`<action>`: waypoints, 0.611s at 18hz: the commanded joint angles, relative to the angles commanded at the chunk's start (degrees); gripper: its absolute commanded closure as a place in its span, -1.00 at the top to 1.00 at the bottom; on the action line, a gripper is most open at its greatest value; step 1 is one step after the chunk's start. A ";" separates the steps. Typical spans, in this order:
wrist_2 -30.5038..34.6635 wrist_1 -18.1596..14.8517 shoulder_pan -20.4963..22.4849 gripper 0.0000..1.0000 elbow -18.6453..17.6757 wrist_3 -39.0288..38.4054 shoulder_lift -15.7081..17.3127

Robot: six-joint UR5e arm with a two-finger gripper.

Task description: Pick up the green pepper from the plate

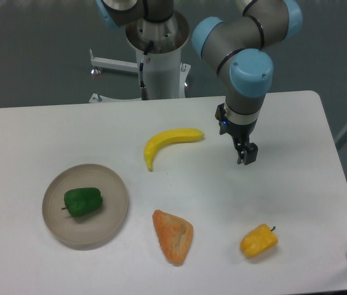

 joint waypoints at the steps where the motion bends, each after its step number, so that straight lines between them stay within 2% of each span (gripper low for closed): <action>1: 0.00 0.00 0.00 1.00 0.00 -0.09 0.00; 6: -1.57 0.00 -0.09 1.00 0.61 -0.62 0.09; 8: -5.08 0.00 -0.09 1.00 0.70 -1.58 0.09; 11: -7.12 0.00 -2.80 1.00 0.79 -9.20 1.23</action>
